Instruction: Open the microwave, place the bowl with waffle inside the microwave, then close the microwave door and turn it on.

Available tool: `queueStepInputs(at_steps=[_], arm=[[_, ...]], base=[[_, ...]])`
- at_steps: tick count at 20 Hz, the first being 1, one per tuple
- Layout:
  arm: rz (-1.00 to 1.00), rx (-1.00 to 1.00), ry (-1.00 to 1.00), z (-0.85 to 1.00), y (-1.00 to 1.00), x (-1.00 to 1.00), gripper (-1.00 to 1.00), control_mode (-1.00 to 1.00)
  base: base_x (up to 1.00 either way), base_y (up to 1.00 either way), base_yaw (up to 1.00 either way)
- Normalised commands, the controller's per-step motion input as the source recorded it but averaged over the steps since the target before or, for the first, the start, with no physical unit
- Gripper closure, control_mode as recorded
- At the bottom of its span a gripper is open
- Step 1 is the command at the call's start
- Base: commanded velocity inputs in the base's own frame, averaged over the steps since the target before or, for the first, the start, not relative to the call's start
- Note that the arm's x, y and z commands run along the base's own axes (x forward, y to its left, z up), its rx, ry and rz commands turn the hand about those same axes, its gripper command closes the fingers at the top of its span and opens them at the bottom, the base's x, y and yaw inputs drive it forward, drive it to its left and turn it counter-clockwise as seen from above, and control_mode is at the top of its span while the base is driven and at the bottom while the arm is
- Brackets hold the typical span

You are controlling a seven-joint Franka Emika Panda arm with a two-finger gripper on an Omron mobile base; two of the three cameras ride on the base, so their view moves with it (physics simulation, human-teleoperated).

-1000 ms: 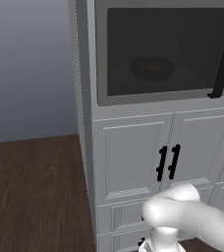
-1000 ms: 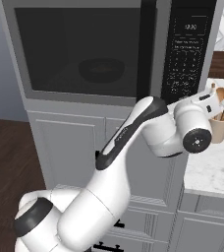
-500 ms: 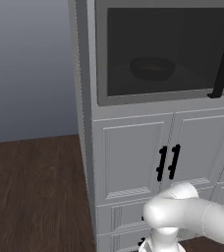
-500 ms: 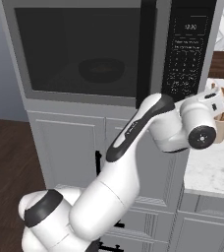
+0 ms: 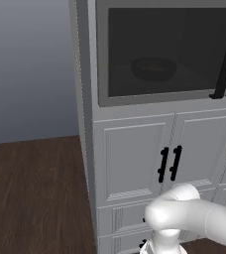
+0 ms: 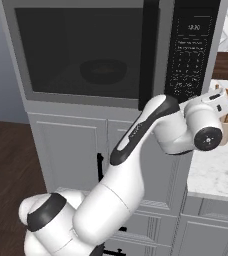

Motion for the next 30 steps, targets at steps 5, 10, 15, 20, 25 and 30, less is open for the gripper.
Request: queueStepInputs(at_steps=[5, 10, 15, 20, 25, 30], arm=[[0.00, 0.00, -0.01, 0.00, 0.11, -0.07, 1.00, -1.00], [0.00, 0.00, -0.01, 0.00, 0.03, 0.00, 1.00, -1.00], [0.00, 0.00, 0.00, 0.00, 0.09, 0.09, 1.00, -1.00], [0.00, 0.00, 0.00, 0.00, 0.00, 0.23, 1.00, -1.00], [0.00, 0.00, 0.00, 0.00, 0.00, 0.19, 1.00, -1.00], [0.00, 0.00, 0.00, 0.00, 0.00, 0.21, 1.00, -1.00]], base=[[0.00, 0.00, 0.00], [0.00, 0.00, 0.00], [0.00, 0.00, 0.00], [0.00, 0.00, 0.00], [0.00, 0.00, 0.00], [0.00, 0.00, 0.00]])
